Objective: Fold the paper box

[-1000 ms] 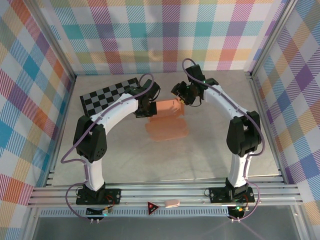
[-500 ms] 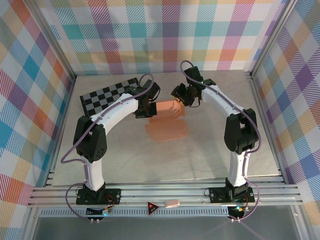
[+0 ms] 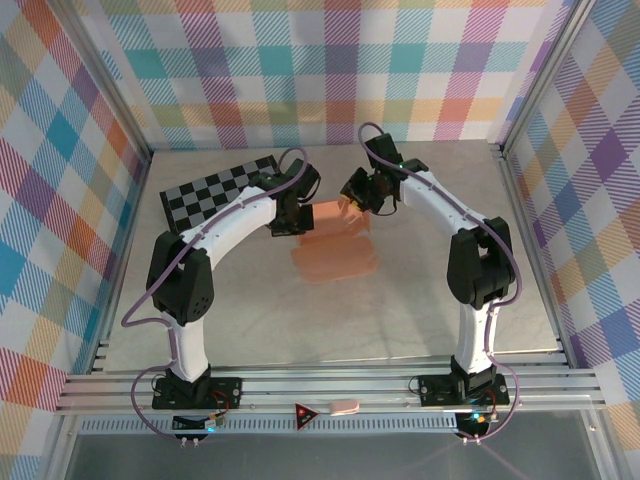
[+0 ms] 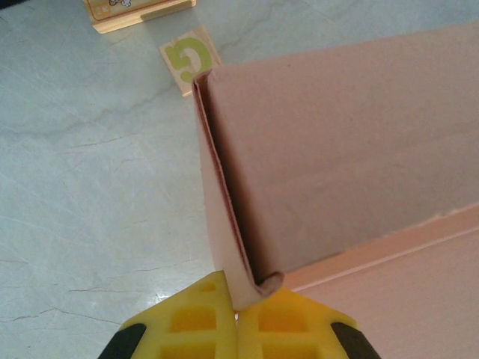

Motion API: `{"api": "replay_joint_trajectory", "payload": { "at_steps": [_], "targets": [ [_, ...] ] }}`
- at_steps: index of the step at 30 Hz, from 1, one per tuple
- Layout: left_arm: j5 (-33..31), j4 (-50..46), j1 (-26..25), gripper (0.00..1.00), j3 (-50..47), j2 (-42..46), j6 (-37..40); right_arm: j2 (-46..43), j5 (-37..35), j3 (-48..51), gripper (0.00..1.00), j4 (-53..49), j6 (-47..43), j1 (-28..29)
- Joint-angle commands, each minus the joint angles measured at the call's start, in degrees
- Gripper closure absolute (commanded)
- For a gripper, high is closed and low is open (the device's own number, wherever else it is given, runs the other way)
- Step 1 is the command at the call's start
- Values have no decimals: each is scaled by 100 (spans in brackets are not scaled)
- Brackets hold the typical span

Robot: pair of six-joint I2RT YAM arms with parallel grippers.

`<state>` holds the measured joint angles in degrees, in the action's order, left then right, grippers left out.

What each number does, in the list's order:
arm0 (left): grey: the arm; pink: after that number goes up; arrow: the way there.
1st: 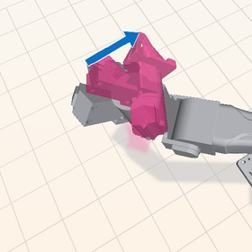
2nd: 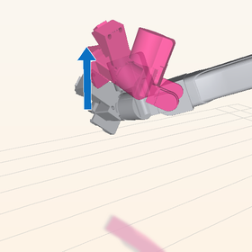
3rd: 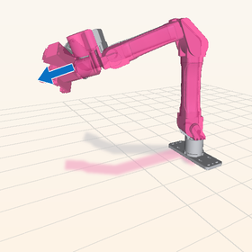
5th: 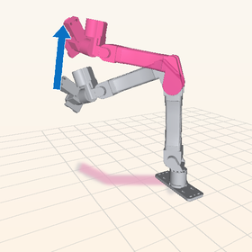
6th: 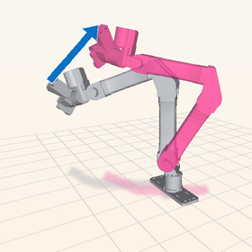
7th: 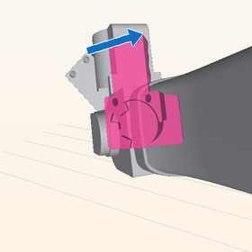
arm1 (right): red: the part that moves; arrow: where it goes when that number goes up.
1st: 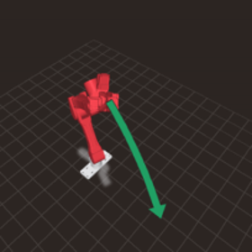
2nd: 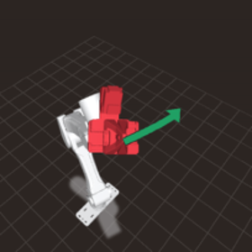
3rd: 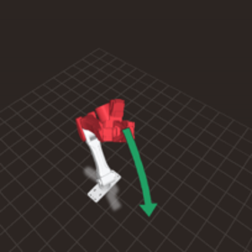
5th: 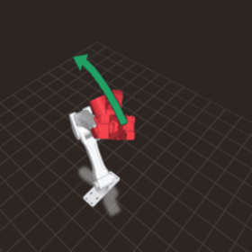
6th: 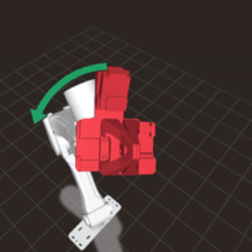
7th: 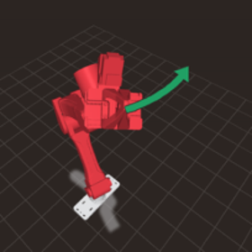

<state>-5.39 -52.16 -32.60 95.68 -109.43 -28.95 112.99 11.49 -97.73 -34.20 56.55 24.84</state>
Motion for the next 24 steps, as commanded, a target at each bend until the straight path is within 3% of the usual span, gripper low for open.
{"api": "replay_joint_trajectory", "payload": {
  "at_steps": [1, 7, 9, 12, 18, 24],
  "targets": [
    [57, -42, -53, 100, 149, 255, -8, 26, 97, -187, 81, 108, 213, 44],
    [38, 2, -54, 100, 87, 330, -14, -218, 12, -93, 80, 179, 262, 40],
    [37, -11, -54, 100, 85, 343, -8, -351, -67, -83, 63, 109, 178, 44],
    [11, -22, -54, 100, 83, 347, 12, -805, -383, 224, 55, 108, 7, 45],
    [-3, -9, -54, 100, 91, 362, 37, -1795, -764, 1366, 62, 265, -240, 274],
    [11, -20, -54, 100, 159, 318, 65, -1708, -685, 1928, 69, 522, -221, 434]
  ]
}}
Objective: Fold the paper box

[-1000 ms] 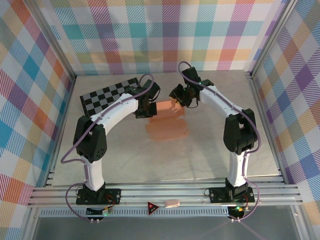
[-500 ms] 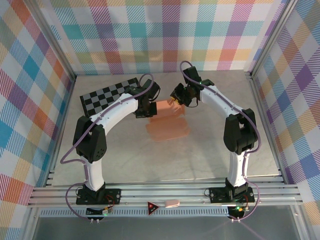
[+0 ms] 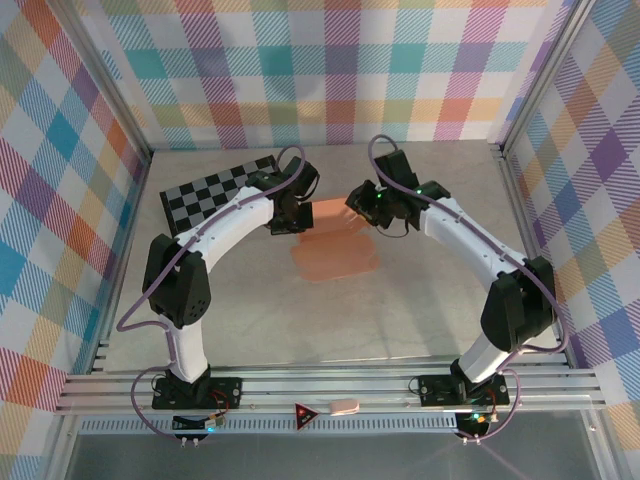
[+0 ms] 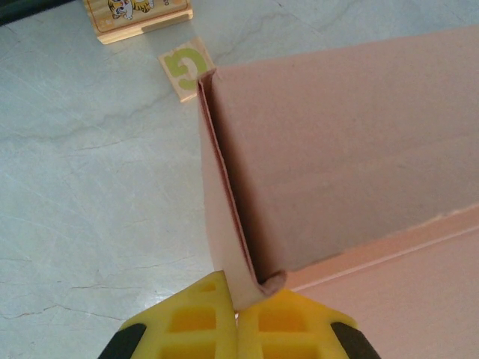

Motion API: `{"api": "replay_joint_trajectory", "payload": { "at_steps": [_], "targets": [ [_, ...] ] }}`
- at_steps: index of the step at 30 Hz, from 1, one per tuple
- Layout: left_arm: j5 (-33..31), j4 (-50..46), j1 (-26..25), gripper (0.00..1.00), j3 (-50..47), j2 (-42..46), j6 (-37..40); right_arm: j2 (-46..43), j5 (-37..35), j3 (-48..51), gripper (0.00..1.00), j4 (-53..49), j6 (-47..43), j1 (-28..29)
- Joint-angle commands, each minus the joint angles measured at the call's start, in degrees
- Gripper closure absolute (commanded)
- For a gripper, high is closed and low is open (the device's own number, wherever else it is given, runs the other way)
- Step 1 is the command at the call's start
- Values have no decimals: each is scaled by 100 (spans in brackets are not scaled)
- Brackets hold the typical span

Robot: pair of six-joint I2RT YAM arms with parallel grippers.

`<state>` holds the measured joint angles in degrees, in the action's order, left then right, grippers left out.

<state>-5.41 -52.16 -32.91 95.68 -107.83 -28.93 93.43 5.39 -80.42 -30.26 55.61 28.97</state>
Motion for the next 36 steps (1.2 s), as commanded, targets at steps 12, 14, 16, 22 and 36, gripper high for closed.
{"api": "replay_joint_trajectory", "payload": {
  "at_steps": [12, 14, 16, 22, 36],
  "targets": [
    [30, -57, -32, 100, 188, 183, 80, 935, -157, -3, 61, -174, -461, -242],
    [25, -75, -32, 100, 205, 175, 80, 1009, -164, -20, 61, -151, -482, -253],
    [36, -75, -32, 100, 219, 175, 80, 1086, -194, -60, 61, -198, -499, -252],
    [58, -79, -32, 100, 267, 148, 89, 1187, -214, -37, 62, -123, -520, -269],
    [113, -71, -40, 100, 258, 113, 104, 1449, -37, -458, 74, 118, -667, -200]
  ]
}}
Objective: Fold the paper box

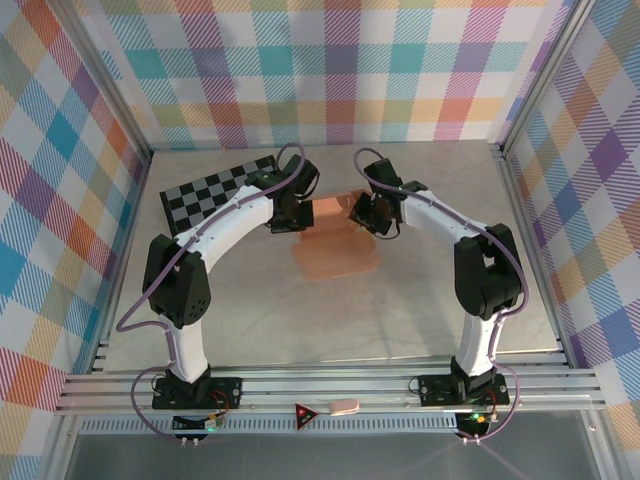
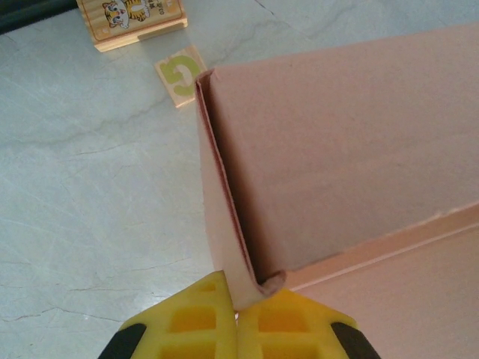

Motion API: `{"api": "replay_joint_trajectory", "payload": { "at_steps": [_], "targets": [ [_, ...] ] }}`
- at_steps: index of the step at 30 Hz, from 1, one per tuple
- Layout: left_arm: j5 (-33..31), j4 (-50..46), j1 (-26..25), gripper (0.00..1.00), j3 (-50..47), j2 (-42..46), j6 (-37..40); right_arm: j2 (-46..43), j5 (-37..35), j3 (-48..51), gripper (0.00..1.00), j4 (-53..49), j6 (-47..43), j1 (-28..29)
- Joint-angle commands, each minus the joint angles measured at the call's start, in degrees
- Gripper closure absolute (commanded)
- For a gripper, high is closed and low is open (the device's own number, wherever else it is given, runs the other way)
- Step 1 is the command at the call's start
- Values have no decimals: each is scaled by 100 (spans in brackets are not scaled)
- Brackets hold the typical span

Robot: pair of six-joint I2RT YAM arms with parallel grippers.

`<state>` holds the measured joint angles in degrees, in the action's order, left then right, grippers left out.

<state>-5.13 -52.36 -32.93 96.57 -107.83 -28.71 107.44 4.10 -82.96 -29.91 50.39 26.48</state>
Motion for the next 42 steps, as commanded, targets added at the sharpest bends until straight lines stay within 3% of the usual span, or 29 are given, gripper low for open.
{"api": "replay_joint_trajectory", "payload": {
  "at_steps": [1, 19, 22, 25, 28, 33, 38, 42],
  "targets": [
    [91, -46, -38, 100, 169, 114, 79, 54, 99, -203, 74, 82, -152, 58],
    [105, -46, -34, 100, 256, 88, 93, 89, 689, -388, 77, 43, -663, 336],
    [166, -42, 18, 100, 304, 79, 222, -69, 775, -669, 72, -257, -1177, 282],
    [289, -37, 129, 100, 412, 70, 450, -361, 1397, -1056, 57, -464, -1915, 78],
    [757, 109, 335, 100, 501, 62, 777, -698, 2260, -1330, 48, -592, -2517, -301],
    [1689, 191, 738, 100, 809, -99, 1249, -1294, 3723, -1206, 48, -95, -2517, -1425],
    [2753, 512, 1069, 100, 920, -271, 1301, -1403, 4140, -939, 59, 264, -2365, -2270],
    [3447, 679, 1156, 100, 1020, -443, 1337, -1030, 4483, -850, 64, 14, -2875, -2497]
  ]
}}
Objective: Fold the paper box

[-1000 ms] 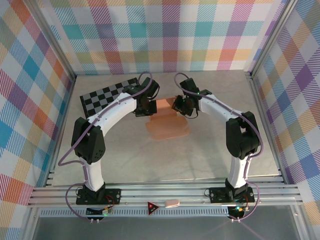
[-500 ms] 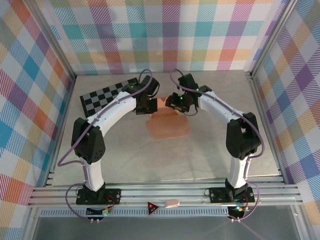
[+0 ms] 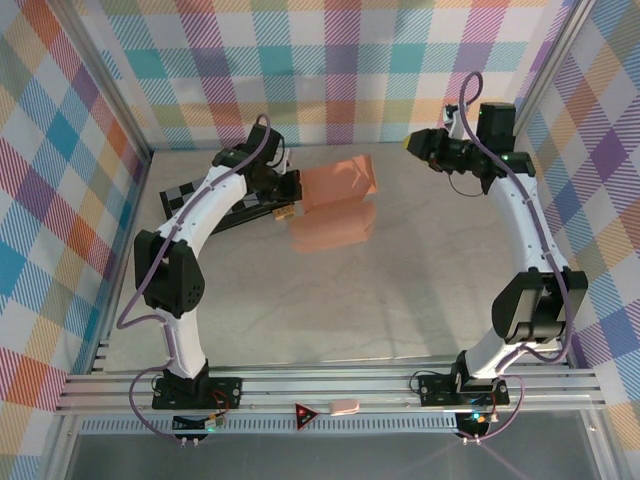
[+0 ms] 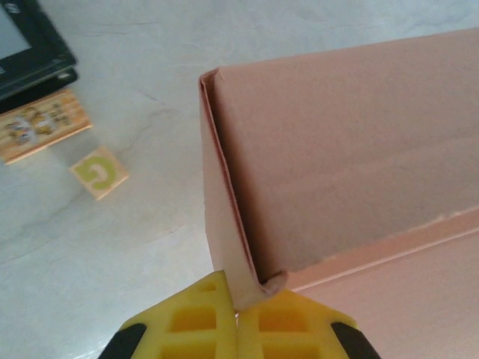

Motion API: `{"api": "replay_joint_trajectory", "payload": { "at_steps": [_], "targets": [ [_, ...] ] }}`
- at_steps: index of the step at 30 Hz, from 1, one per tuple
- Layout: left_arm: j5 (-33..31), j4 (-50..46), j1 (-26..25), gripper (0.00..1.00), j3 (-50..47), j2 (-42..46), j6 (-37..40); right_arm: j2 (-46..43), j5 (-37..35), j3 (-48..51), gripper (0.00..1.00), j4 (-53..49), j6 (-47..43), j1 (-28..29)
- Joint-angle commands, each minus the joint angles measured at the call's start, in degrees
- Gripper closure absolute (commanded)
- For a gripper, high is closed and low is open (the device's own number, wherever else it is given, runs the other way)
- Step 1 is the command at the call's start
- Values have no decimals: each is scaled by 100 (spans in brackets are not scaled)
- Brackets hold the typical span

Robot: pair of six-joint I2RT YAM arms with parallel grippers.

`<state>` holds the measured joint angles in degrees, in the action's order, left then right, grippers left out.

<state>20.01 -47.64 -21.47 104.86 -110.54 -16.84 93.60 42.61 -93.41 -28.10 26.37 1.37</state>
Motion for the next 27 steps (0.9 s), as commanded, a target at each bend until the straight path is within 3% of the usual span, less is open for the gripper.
{"api": "replay_joint_trajectory", "payload": {
  "at_steps": [1, 7, 12, 27],
  "targets": [
    [1029, 240, 18, 100, 192, -193, 156, 458, 720, 187, 65, -273, -657, 4],
    [1333, 292, 25, 100, 149, -261, 172, 819, 1141, 201, 66, -397, -1397, 14],
    [1439, 268, 20, 100, 166, -297, 202, 955, 1031, 163, 65, -604, -1894, 19],
    [1509, 237, 20, 100, 237, -411, 192, 1157, 1146, -42, 65, -659, -1965, 293]
  ]
}}
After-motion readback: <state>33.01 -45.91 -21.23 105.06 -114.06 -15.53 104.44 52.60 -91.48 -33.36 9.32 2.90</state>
